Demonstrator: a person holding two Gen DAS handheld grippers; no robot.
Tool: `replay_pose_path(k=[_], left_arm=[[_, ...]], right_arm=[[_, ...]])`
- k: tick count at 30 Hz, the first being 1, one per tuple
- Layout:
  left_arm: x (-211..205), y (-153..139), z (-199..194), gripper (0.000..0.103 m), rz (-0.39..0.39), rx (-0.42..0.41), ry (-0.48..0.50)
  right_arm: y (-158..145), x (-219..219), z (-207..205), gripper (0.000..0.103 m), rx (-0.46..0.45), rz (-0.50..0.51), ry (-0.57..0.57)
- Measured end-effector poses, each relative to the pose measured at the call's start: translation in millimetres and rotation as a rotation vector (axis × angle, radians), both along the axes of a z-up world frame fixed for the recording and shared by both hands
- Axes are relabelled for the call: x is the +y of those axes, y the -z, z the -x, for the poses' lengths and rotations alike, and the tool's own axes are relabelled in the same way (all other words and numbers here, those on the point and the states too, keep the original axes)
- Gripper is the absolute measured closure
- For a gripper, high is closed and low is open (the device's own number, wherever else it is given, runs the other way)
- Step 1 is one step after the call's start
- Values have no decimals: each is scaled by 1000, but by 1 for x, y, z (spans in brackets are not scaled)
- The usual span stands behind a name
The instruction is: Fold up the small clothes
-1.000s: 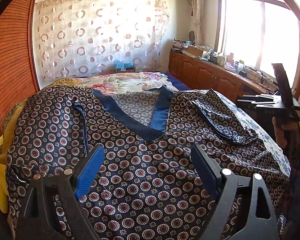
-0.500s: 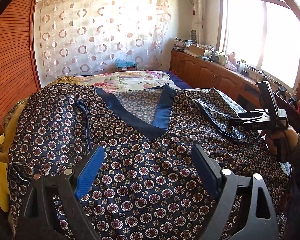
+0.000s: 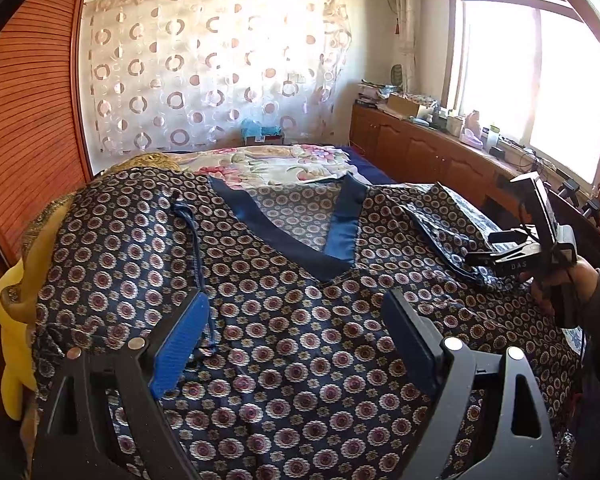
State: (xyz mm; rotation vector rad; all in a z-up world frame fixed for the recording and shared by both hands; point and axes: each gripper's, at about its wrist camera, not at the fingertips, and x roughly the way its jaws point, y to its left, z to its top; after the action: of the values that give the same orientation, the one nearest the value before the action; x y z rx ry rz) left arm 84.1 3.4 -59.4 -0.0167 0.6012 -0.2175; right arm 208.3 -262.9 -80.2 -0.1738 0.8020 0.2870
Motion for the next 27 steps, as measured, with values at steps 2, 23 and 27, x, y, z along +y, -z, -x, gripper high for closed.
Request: replay_pose_path(k=[2,23,27], left_arm=[[6,-2,-1,14,-4,-2,-13],[128,-33,-64,25,-39,35,-125],[144,-28,-77,28,-8,72,-132]], right_arm=[[0,0,0,0,0,1,0],[0,0,1,0,-1,1,1],[0,1,1,0,-2,0,4]])
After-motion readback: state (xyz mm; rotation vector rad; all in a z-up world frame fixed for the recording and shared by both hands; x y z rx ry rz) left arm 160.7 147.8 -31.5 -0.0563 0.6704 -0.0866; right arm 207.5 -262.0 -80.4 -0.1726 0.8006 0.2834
